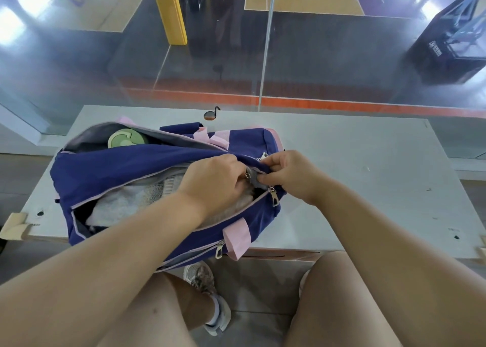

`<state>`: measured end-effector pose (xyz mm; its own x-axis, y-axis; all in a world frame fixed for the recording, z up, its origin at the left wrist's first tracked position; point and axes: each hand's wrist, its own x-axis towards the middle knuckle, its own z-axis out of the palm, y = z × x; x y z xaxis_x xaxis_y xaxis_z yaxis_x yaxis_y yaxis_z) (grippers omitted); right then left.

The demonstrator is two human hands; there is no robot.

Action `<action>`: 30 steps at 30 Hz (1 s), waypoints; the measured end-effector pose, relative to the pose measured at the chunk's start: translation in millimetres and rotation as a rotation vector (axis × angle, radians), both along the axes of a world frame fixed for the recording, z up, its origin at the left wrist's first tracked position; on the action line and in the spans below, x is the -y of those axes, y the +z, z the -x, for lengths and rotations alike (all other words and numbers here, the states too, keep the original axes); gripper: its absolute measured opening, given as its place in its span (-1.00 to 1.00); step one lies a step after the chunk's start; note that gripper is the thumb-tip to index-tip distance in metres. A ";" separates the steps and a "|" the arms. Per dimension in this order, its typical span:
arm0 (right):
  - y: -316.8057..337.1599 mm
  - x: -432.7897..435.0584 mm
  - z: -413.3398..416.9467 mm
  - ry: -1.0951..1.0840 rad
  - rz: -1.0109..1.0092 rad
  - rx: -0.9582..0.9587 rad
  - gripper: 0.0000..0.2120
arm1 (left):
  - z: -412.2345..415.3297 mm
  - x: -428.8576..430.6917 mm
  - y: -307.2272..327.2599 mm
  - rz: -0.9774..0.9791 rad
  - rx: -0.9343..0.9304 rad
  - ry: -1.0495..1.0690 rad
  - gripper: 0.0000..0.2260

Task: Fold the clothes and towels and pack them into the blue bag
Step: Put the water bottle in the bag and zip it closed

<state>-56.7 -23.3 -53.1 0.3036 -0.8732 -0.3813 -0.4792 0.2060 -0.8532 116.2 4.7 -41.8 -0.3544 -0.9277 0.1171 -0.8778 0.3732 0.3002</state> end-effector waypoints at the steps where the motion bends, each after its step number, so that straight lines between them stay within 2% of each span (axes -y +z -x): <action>1: 0.2 -1.2 -0.6 0.015 0.018 -0.009 -0.81 | -1.8 1.0 1.4 -0.020 0.010 -0.002 -0.80; 4: 1.3 -4.6 -2.7 0.035 0.082 -0.040 -0.74 | -8.7 4.4 6.2 -0.085 0.037 -0.015 -0.80; 6: 1.7 -5.2 -5.1 0.050 0.162 -0.108 -0.78 | -12.8 3.9 8.8 -0.119 0.043 -0.005 -0.82; 11: -2.8 -6.3 -9.6 0.056 0.327 -0.456 -0.88 | -37.4 1.4 12.6 -0.161 0.171 0.112 -0.83; 14: -3.2 -11.4 -11.4 0.044 0.356 -0.566 -0.87 | -65.8 -2.2 18.8 -0.166 0.234 0.187 -0.82; 18: 10.3 -17.3 -23.6 0.130 0.410 -0.763 -0.85 | -89.6 -10.2 23.2 -0.153 0.247 0.254 -0.81; 20: 18.4 -19.9 -40.1 0.197 0.500 -0.866 -0.84 | -96.2 -13.1 23.0 -0.139 0.227 0.266 -0.80; 25: 22.5 -22.5 -100.5 0.344 0.671 -0.796 -0.80 | -96.7 -17.4 17.9 -0.070 0.201 0.228 -0.77; 30: 19.2 -15.3 -109.7 0.306 0.638 -0.848 -0.84 | -133.0 -21.2 13.4 -0.075 0.230 0.345 -0.77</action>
